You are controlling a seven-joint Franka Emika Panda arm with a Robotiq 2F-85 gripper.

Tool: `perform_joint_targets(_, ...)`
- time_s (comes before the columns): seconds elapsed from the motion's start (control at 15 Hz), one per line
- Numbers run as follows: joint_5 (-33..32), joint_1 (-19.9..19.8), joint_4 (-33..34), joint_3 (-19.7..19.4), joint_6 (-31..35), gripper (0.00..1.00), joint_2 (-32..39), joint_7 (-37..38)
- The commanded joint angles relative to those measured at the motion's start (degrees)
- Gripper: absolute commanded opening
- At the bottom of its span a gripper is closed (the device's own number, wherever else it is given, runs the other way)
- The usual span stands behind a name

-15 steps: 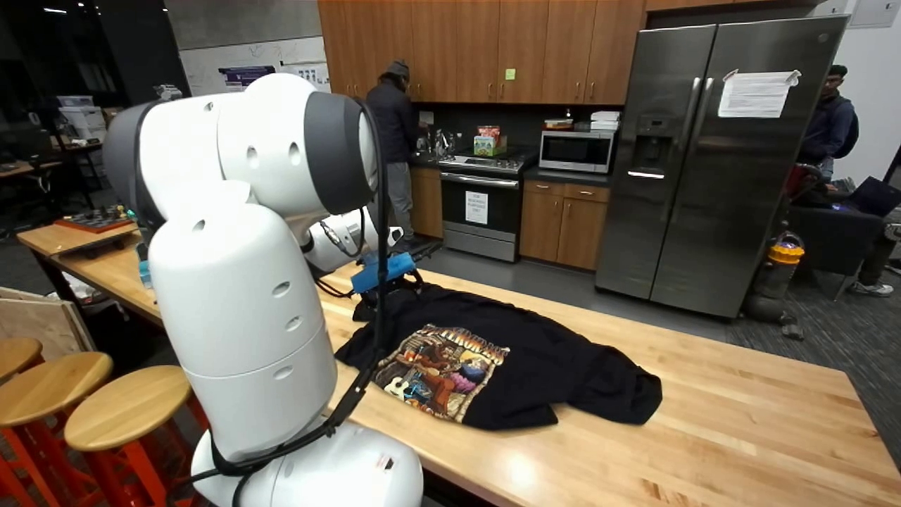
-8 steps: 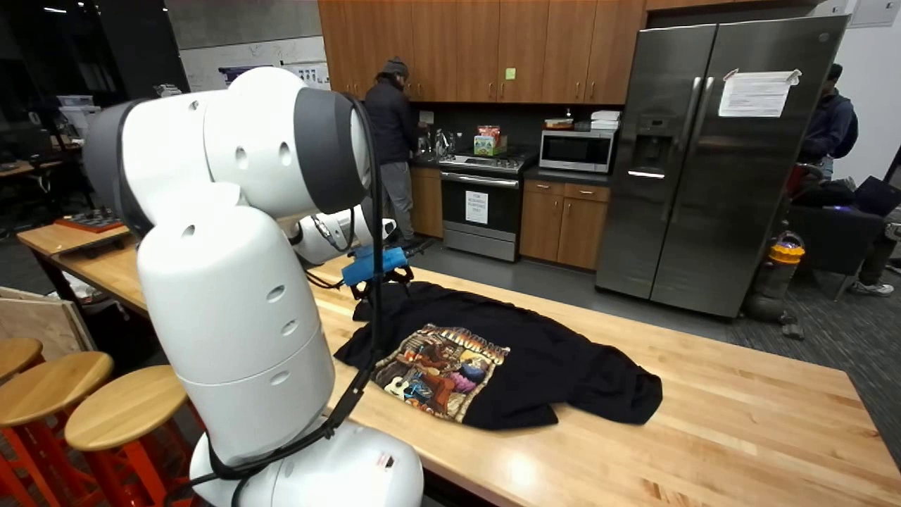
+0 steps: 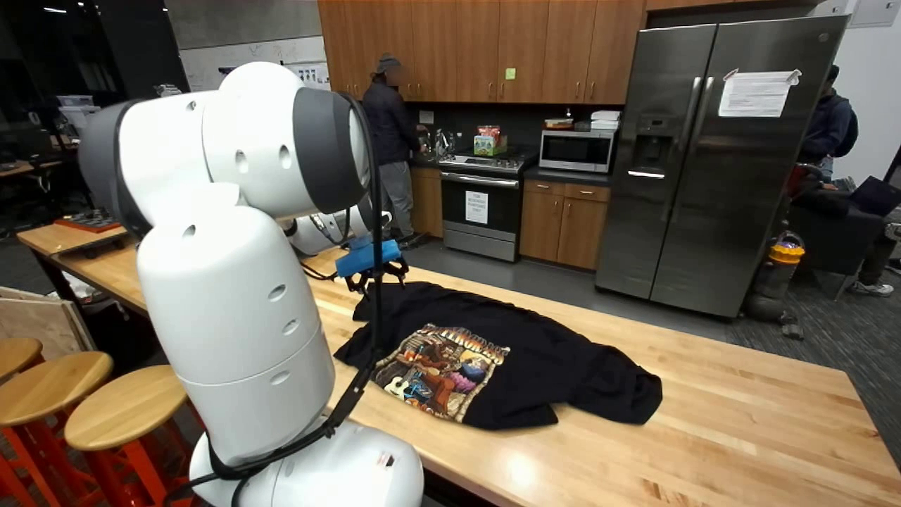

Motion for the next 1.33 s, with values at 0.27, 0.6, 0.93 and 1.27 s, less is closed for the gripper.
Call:
perform_joint_targets(0.27,0.61,0.29,1.25,0.26,-1.80,1.00,0.25,0.67)
perform_joint_targets(0.6,0.55,0.30,1.21,0.25,-1.70,1.00,0.49,0.72)
perform_joint_targets(0.93,0.81,0.58,3.00,0.41,-0.09,1.00,2.98,-0.36)
perform_joint_targets(1.27,-0.49,1.38,7.33,0.62,-0.66,1.00,6.95,0.57)
